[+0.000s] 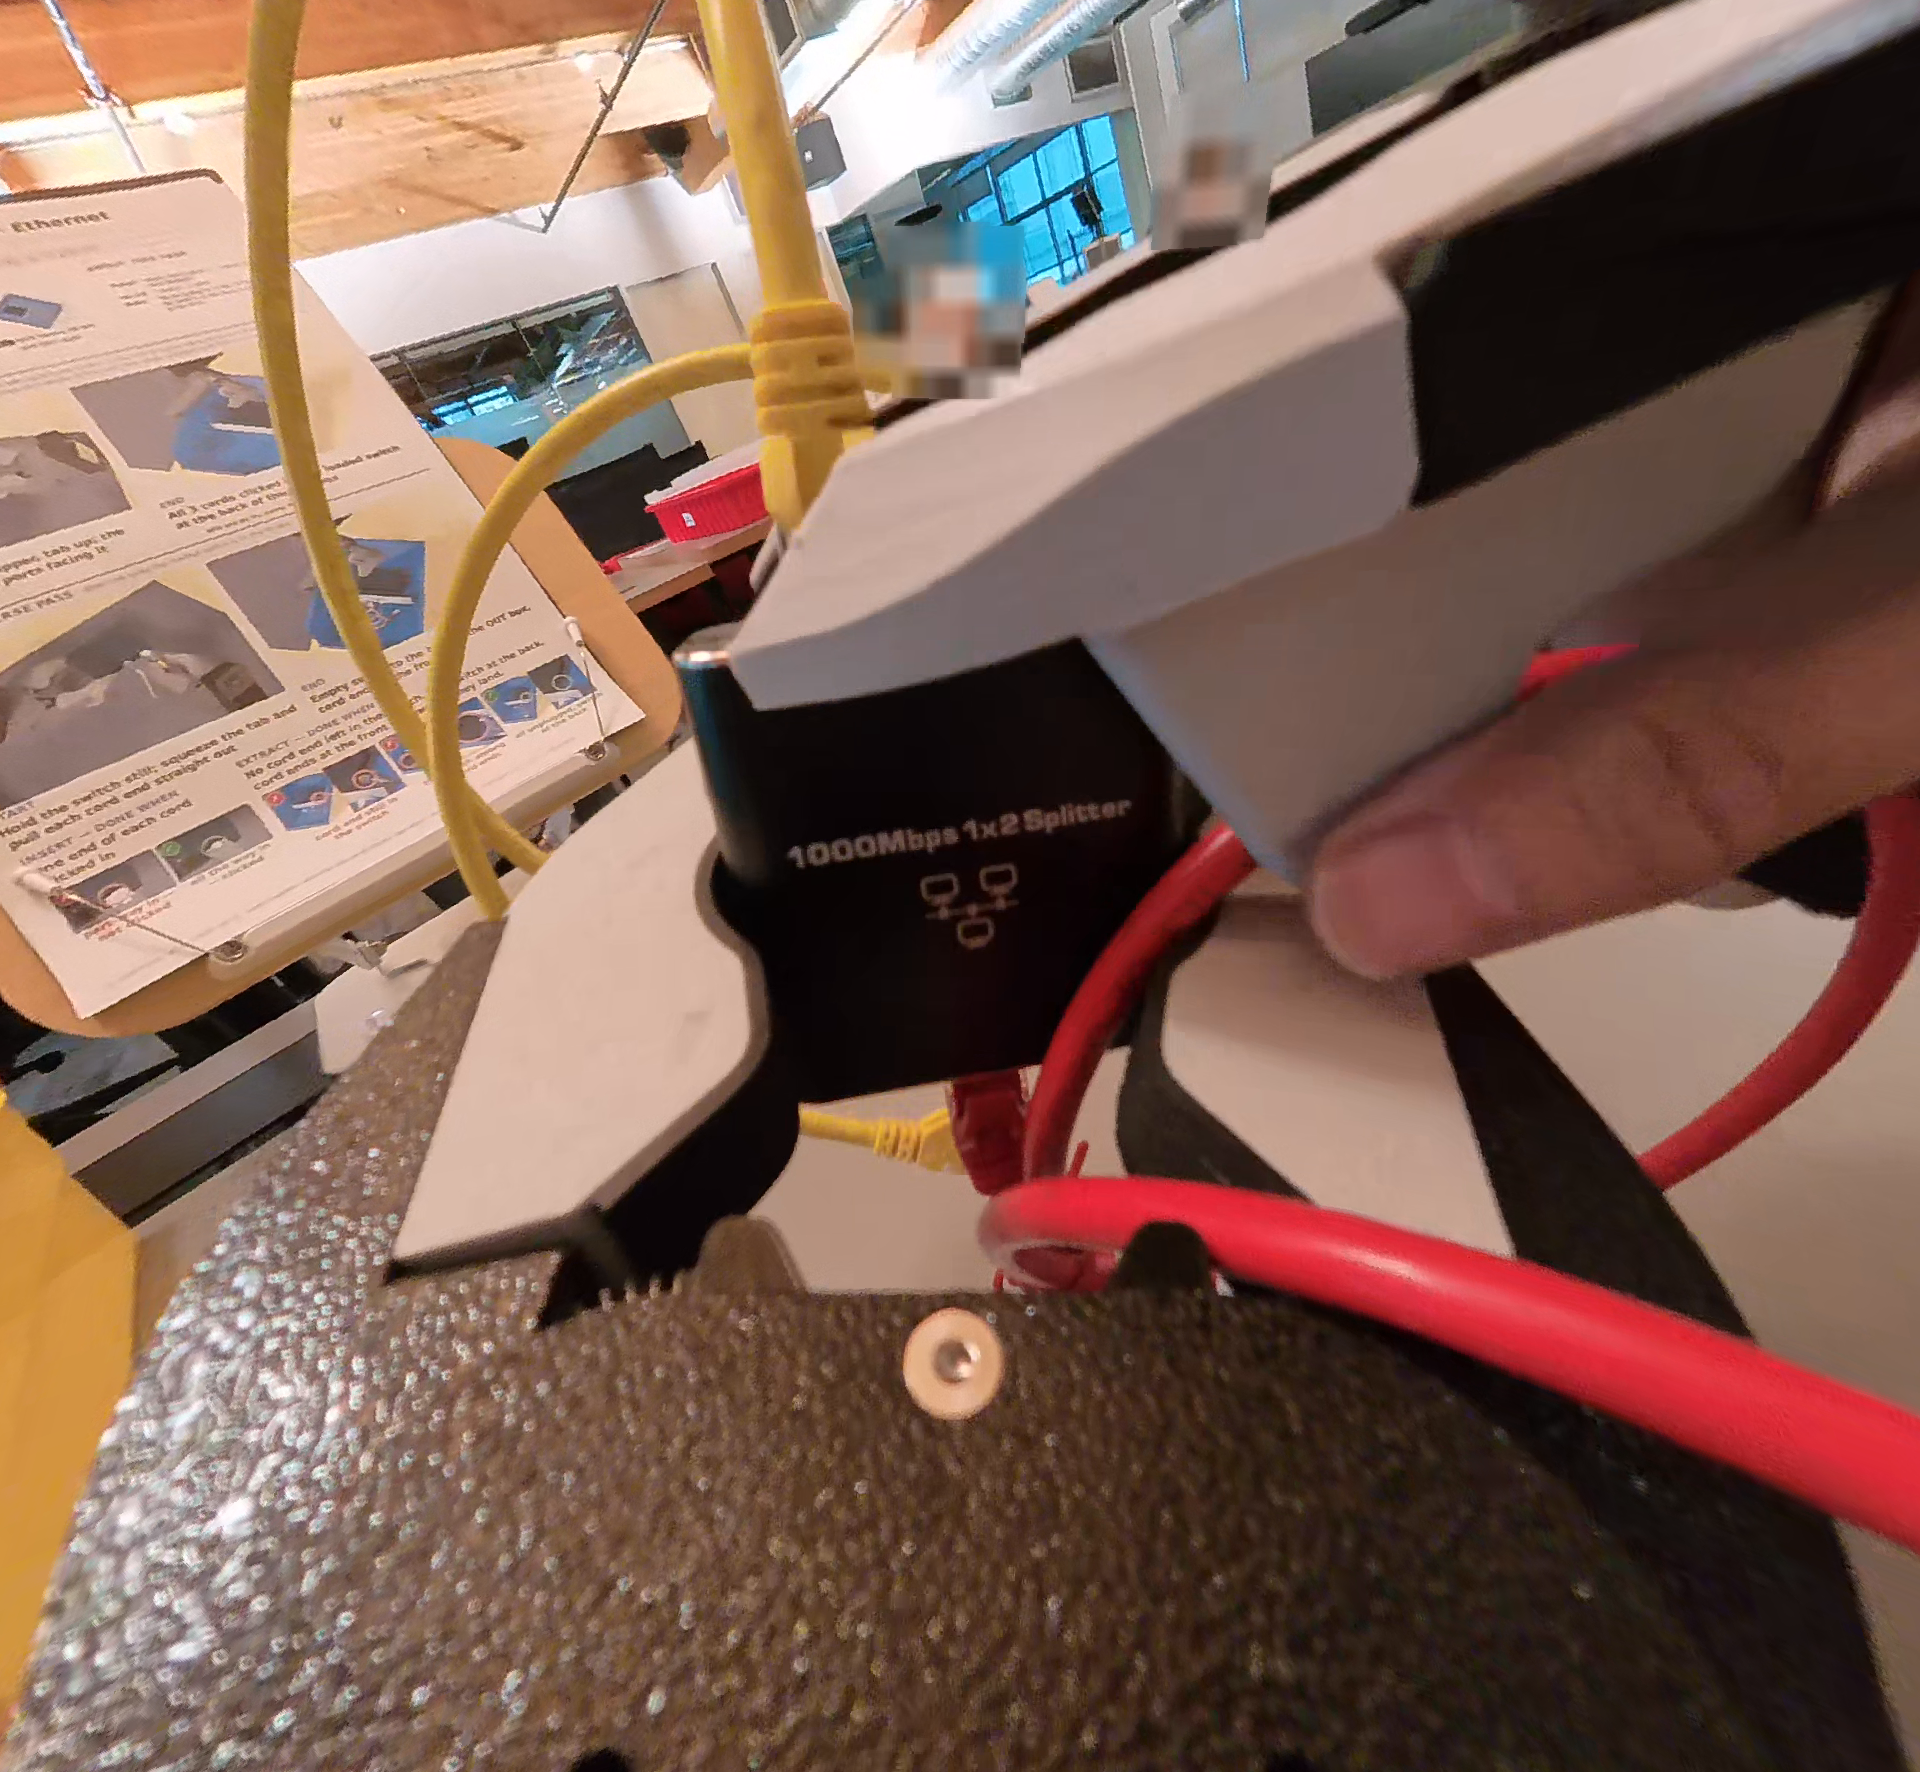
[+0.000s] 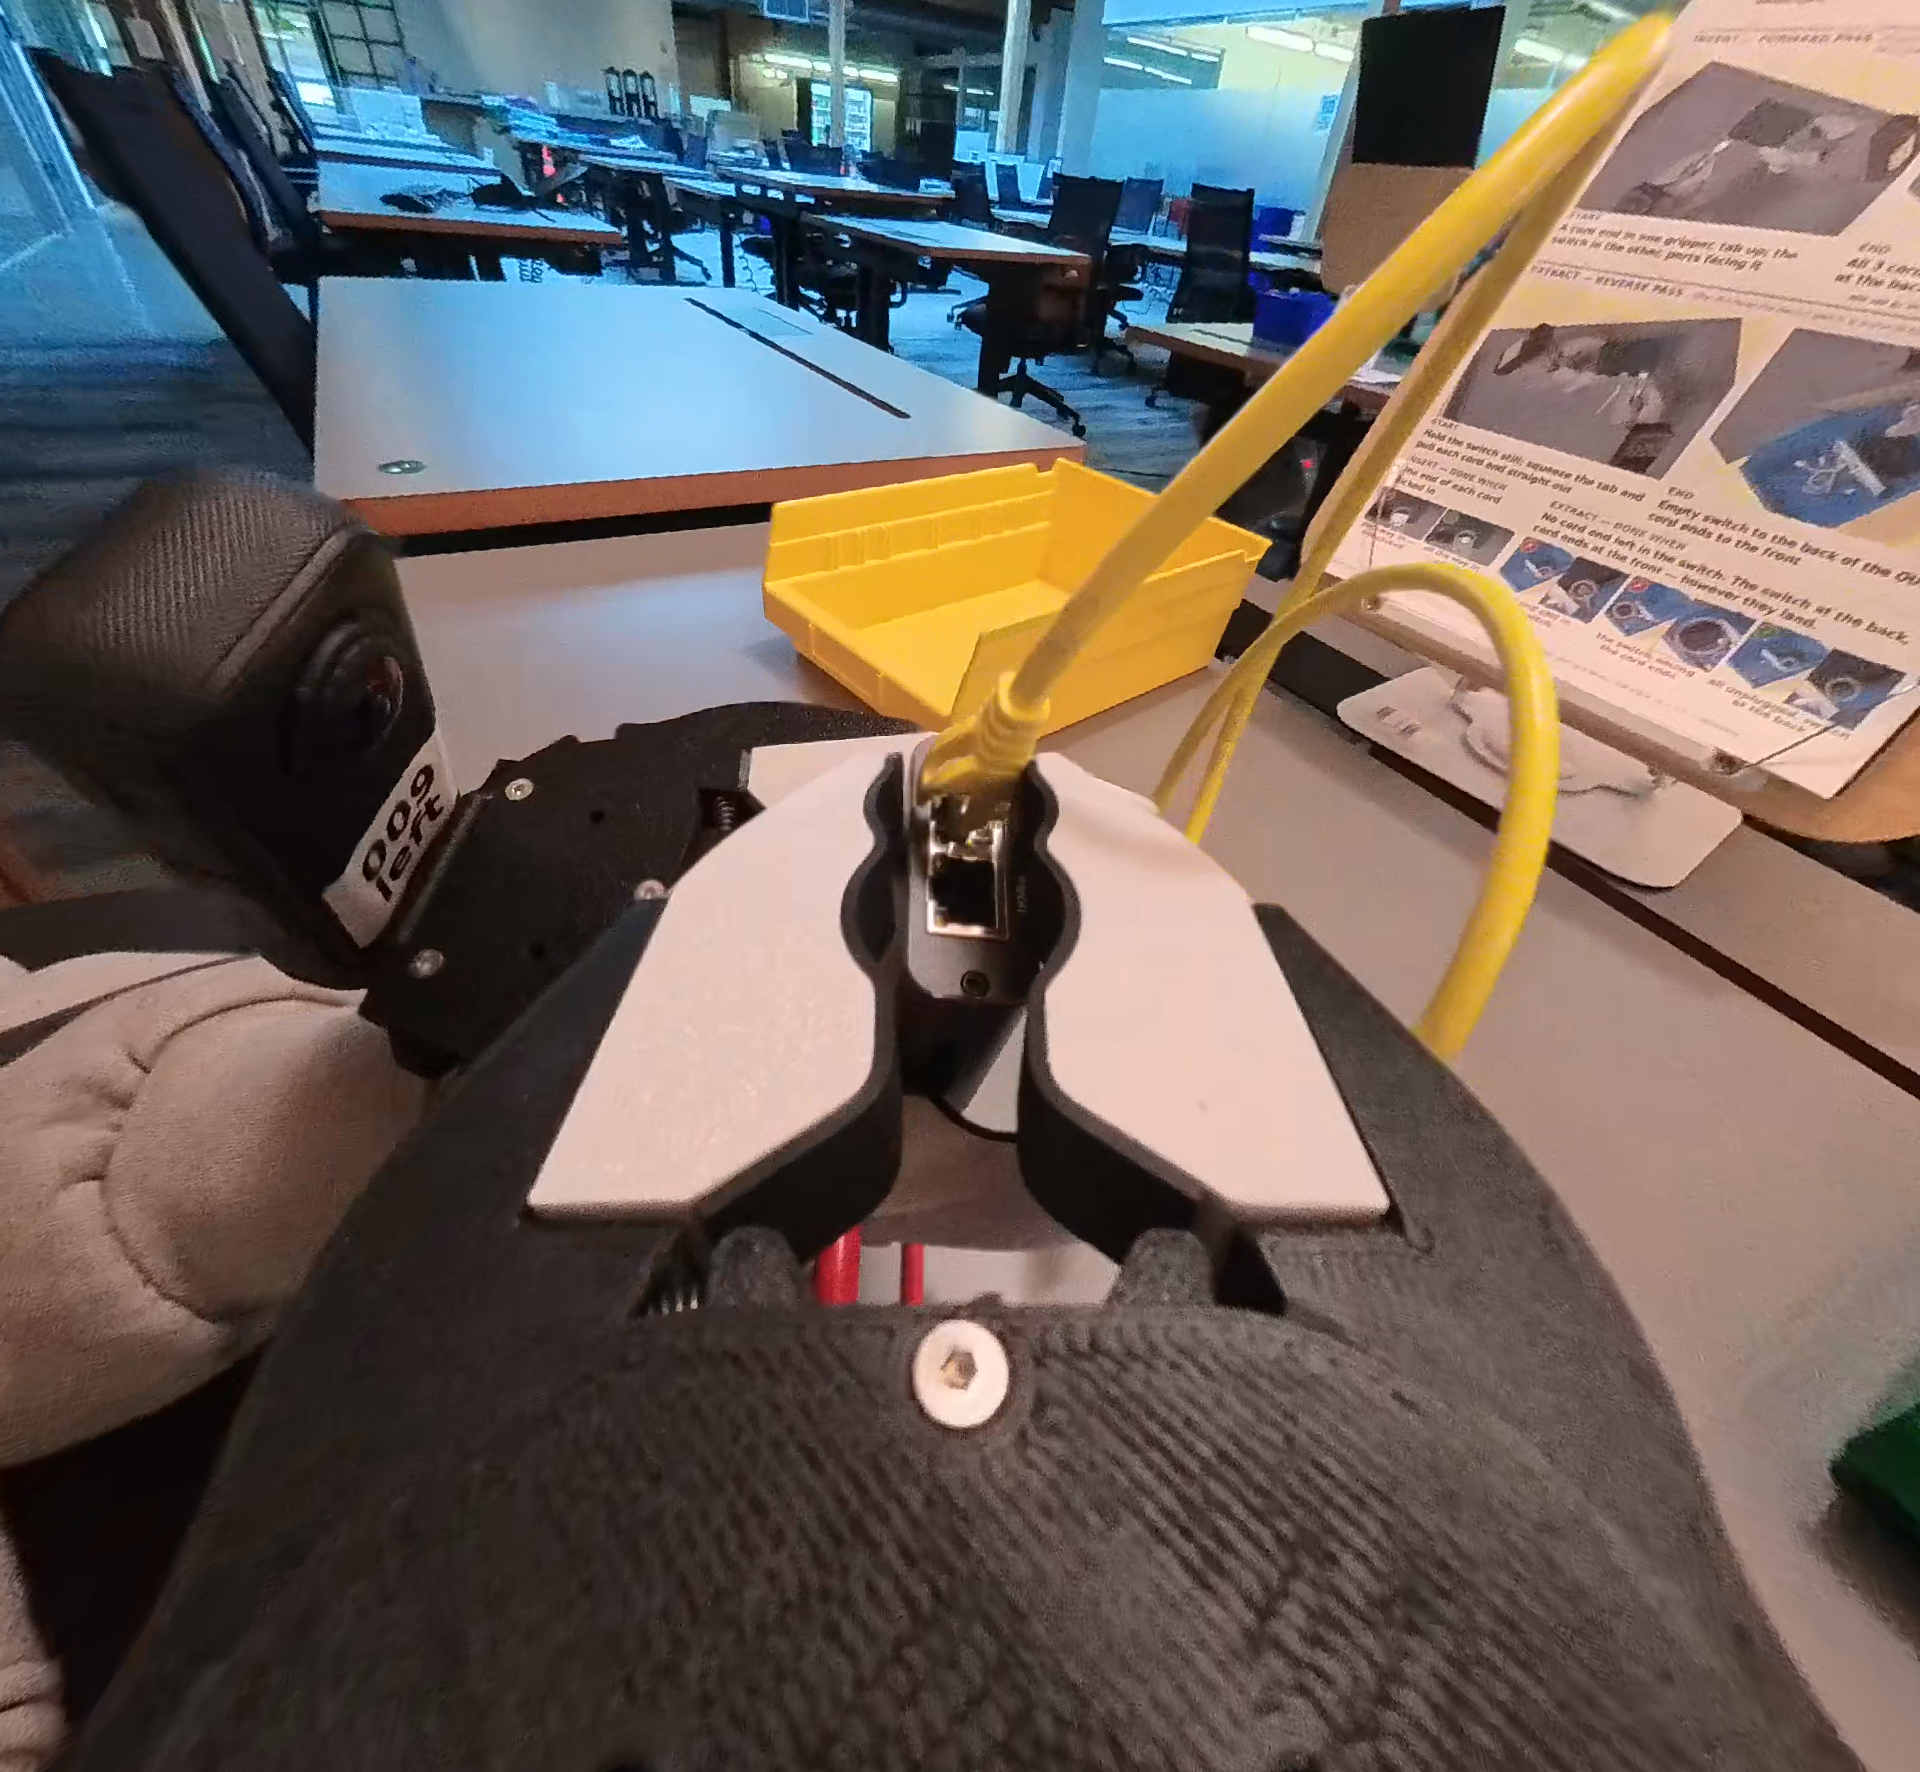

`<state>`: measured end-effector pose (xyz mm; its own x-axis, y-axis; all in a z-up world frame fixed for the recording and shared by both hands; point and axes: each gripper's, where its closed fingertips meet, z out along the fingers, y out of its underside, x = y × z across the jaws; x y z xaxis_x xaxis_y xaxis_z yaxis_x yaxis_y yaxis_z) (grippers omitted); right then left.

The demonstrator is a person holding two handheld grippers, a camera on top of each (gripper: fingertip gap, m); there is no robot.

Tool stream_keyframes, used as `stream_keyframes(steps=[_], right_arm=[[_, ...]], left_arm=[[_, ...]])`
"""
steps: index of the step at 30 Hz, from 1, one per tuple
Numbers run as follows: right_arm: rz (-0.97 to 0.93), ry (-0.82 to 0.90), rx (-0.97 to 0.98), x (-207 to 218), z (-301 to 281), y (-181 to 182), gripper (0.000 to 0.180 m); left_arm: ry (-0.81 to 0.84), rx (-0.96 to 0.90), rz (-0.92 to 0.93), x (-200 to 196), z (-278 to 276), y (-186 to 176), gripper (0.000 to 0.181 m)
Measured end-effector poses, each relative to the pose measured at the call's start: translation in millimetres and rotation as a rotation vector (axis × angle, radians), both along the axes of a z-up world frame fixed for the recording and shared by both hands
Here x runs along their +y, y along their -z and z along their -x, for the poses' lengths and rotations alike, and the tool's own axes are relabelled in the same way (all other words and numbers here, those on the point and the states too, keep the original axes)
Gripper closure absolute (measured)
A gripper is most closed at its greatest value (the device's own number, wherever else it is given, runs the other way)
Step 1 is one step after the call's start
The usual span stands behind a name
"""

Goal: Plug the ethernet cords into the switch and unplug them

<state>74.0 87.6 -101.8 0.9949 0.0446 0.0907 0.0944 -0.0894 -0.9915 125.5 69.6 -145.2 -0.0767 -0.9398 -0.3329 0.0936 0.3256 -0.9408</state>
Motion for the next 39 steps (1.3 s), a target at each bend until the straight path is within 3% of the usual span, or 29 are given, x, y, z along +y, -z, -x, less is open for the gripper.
stream_keyframes(steps=[13, 24, 39], right_arm=[[-0.105, -0.009, -0.011, -18.8, 1.2, -10.5, 0.163], [-0.116, -0.005, 0.061, -16.5, -10.9, 0.1, 0.163], [-0.049, 0.057, -0.053, -18.5, -23.2, 8.7, 0.164]], left_arm=[[0.138, -0.061, 0.088, -19.6, -0.1, -7.4, 0.104], [0.096, -0.047, -0.016, -22.5, -12.8, 2.0, 0.104], [0.065, 0.034, -0.023, -23.4, -25.5, 12.7, 0.104]])
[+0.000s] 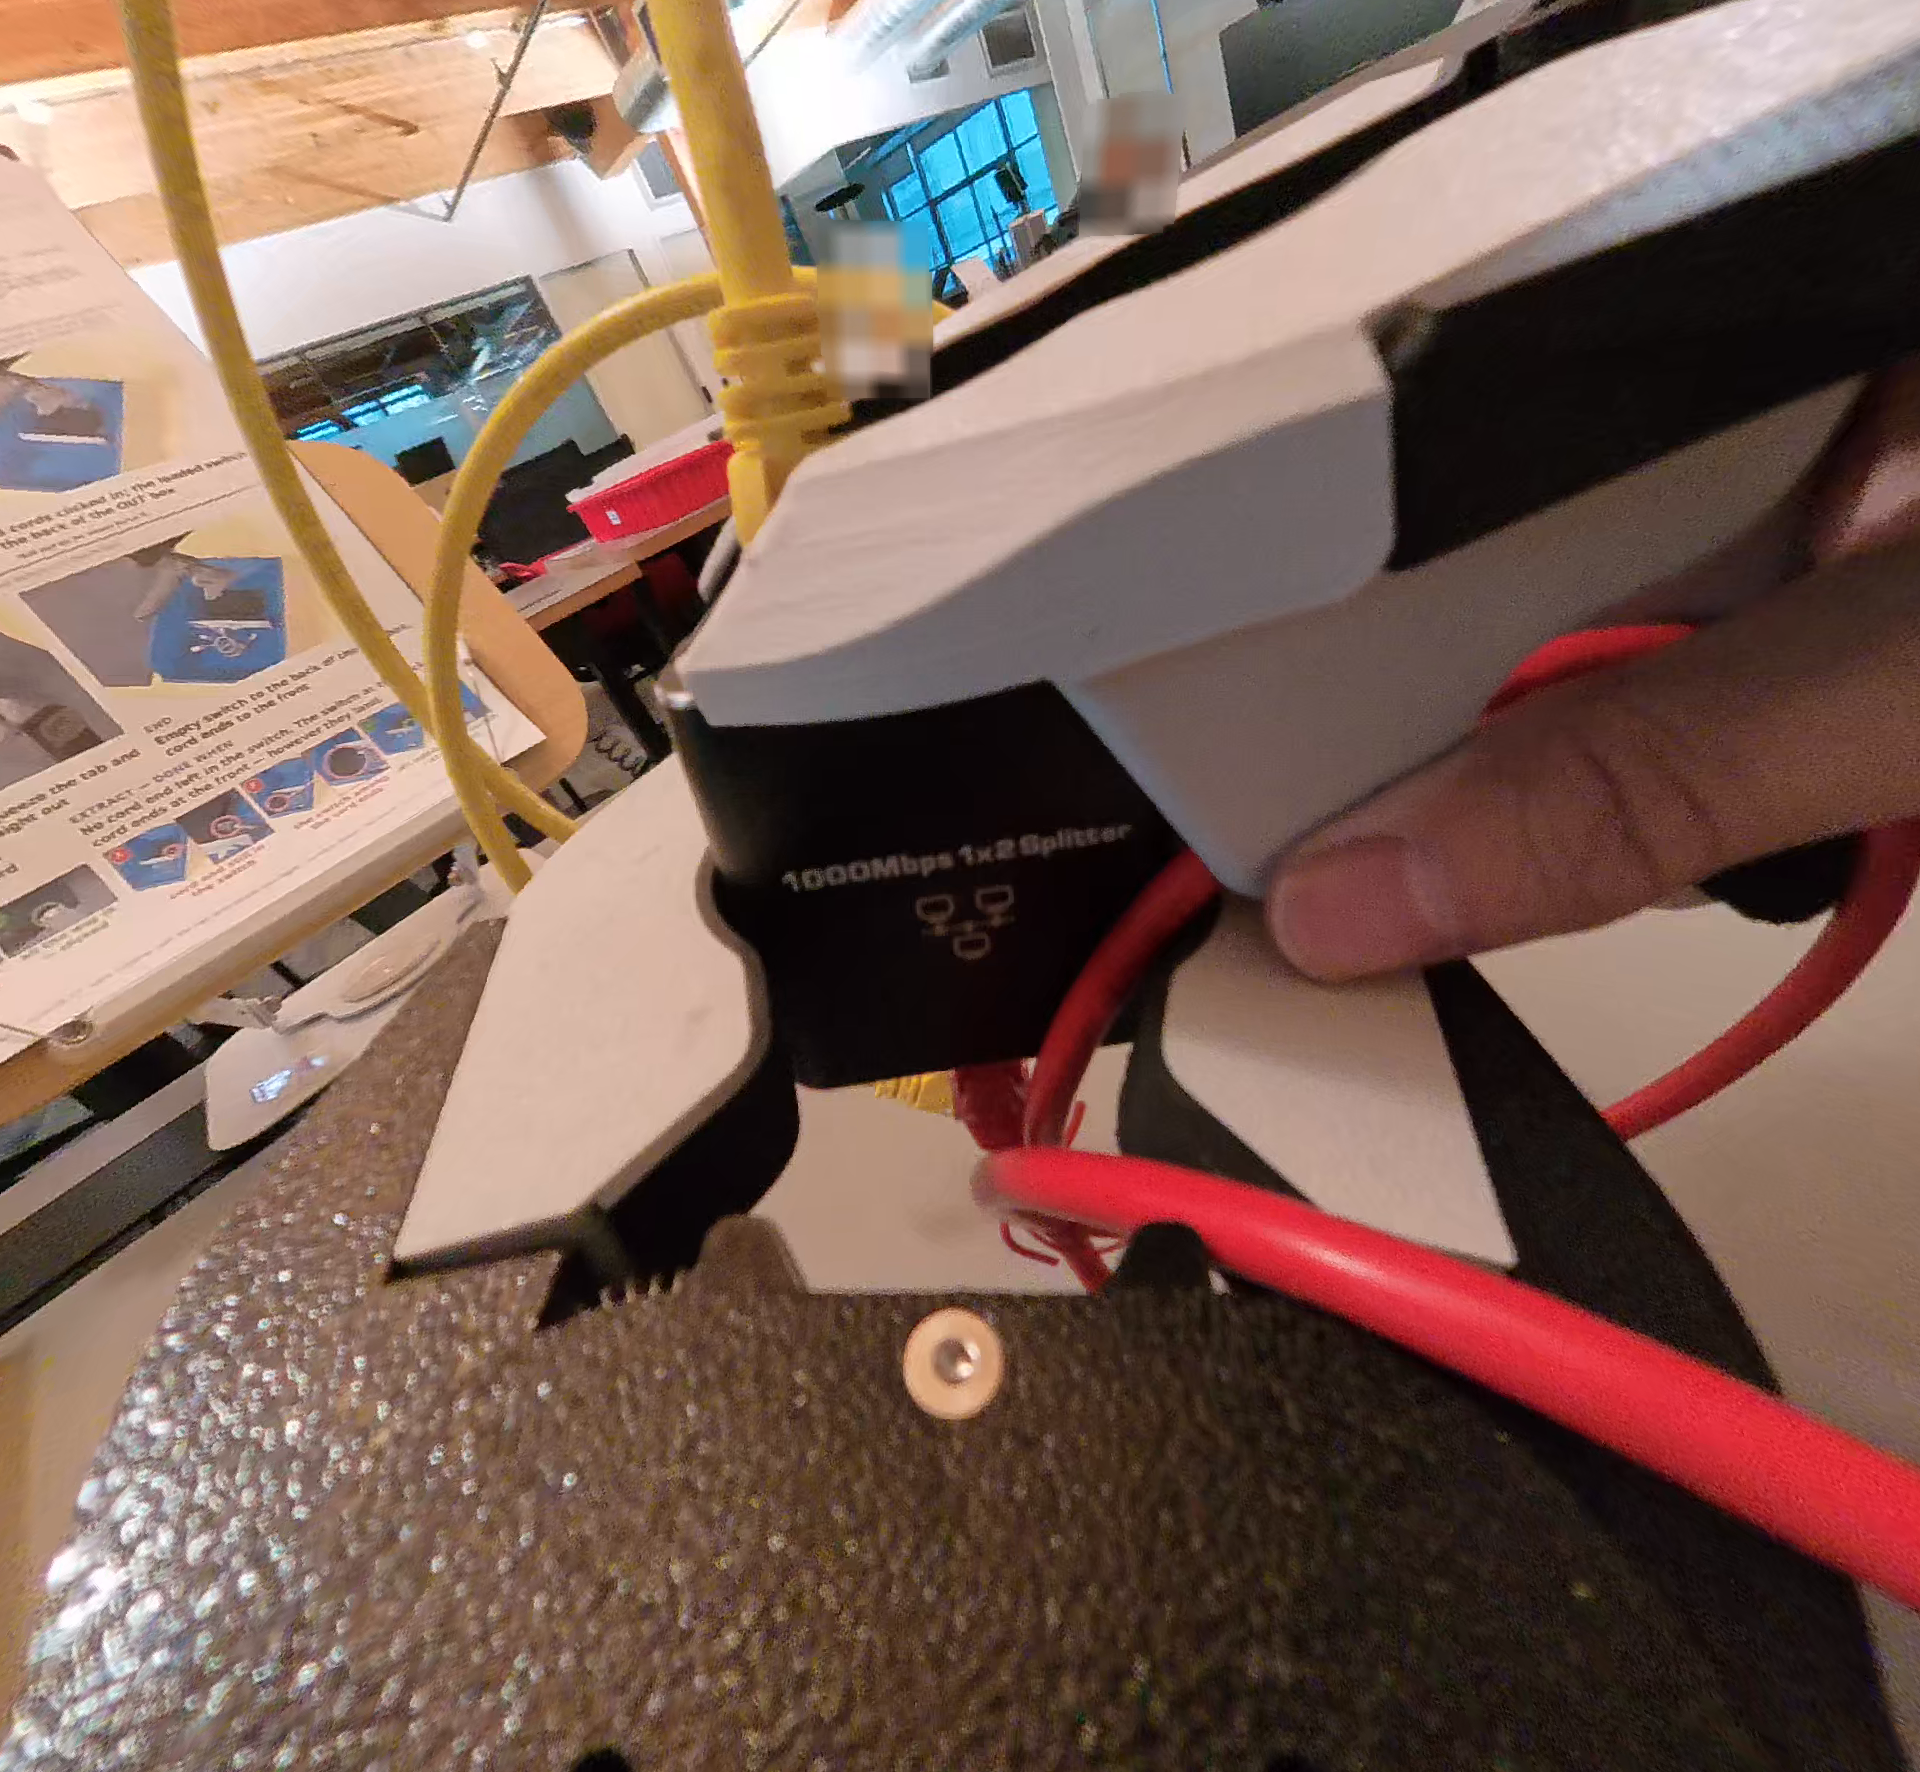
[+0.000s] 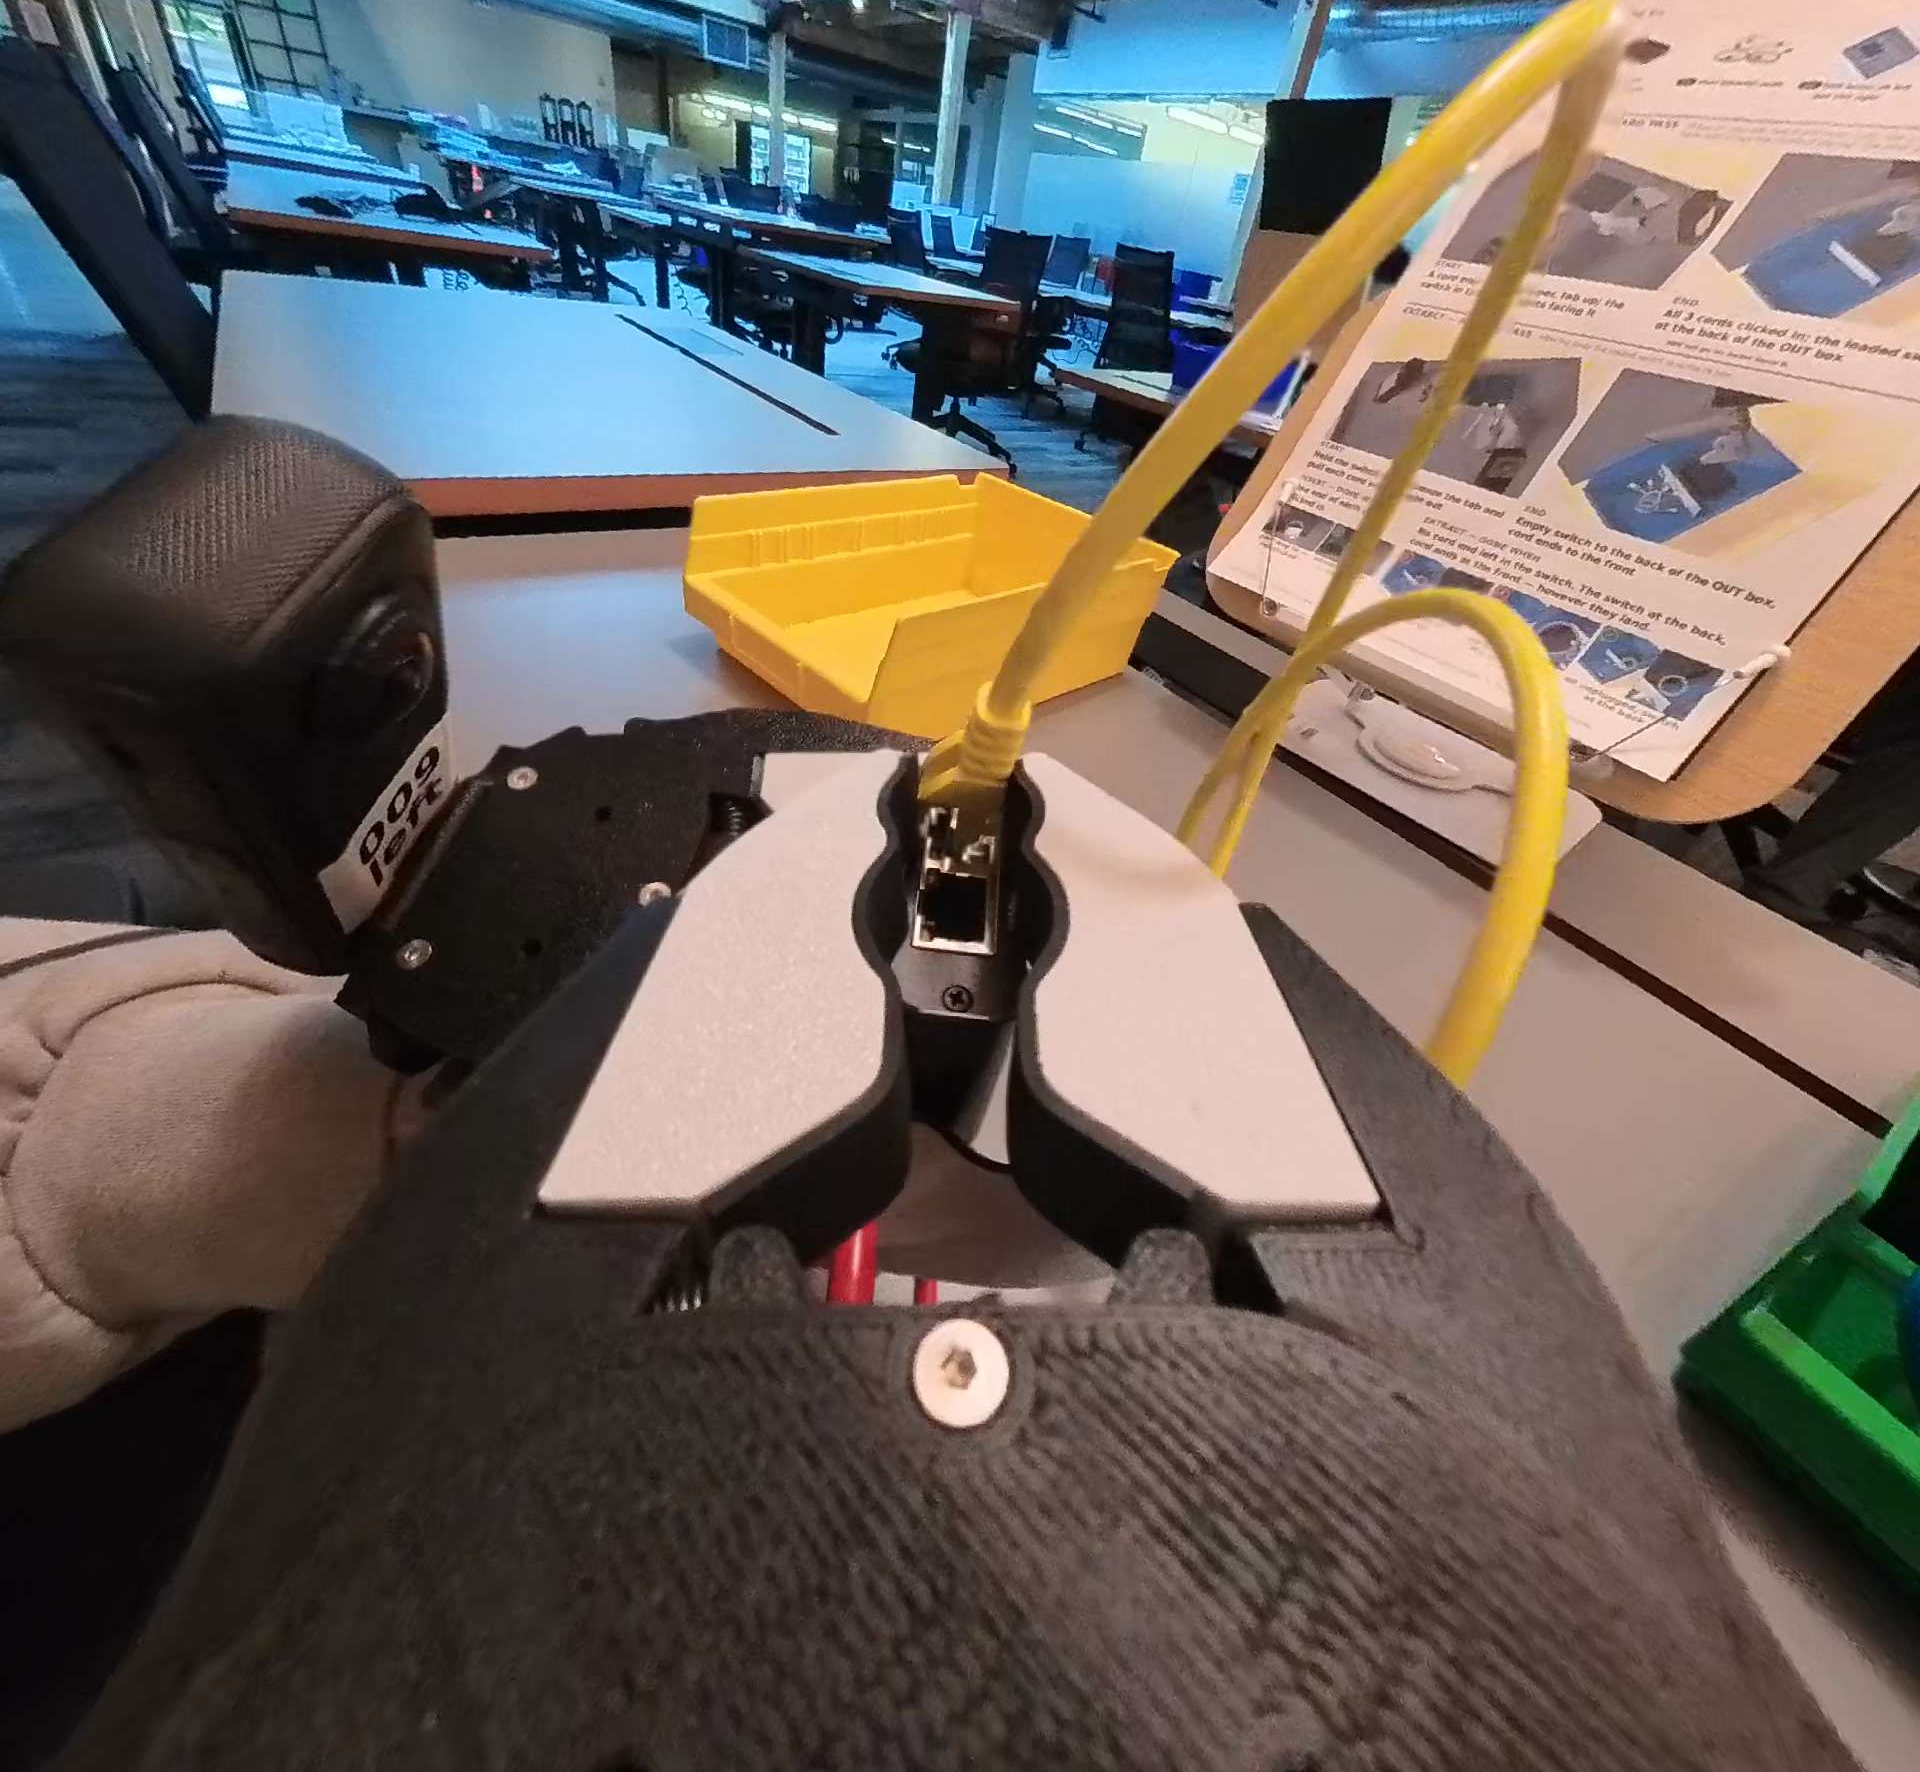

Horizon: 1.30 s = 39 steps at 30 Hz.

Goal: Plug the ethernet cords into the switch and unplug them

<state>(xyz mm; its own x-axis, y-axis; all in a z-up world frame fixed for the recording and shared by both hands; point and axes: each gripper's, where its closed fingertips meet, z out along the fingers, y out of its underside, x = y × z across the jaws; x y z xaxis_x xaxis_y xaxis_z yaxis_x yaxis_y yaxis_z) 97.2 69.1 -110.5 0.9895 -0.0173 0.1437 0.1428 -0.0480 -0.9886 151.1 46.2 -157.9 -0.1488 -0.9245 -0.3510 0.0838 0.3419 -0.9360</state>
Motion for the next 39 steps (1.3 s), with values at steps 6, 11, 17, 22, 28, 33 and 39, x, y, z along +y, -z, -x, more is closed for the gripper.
stream_keyframes(steps=[6, 11, 17, 22, 28, 33, 39], right_arm=[[-0.061, -0.029, -0.012, -6.0, 7.3, -9.1, 0.165], [-0.111, -0.043, 0.068, -8.1, 9.7, -15.6, 0.165], [-0.136, -0.036, 0.08, -8.7, 11.4, -17.5, 0.165], [-0.108, 0.004, -0.006, -8.2, 13.2, -17.7, 0.165], [-0.056, 0.037, -0.1, -5.2, 18.4, -14.7, 0.164], [-0.018, 0.064, -0.147, -1.4, 16.2, -8.1, 0.165], [-0.013, 0.076, -0.177, -0.5, 14.8, -8.3, 0.165]], left_arm=[[-0.04, -0.039, -0.066, -1.3, 3.4, -11.0, 0.104], [-0.122, -0.07, -0.101, 2.7, 11.1, -18.3, 0.102], [-0.19, -0.065, -0.138, 6.3, 14.5, -20.2, 0.103], [-0.166, -0.082, -0.12, 4.9, 13.6, -21.1, 0.104], [-0.143, -0.145, -0.079, 4.7, 15.4, -22.3, 0.104], [-0.136, -0.125, -0.047, 7.2, 12.3, -14.8, 0.104], [-0.121, -0.103, -0.022, 7.6, 11.6, -13.1, 0.105]])
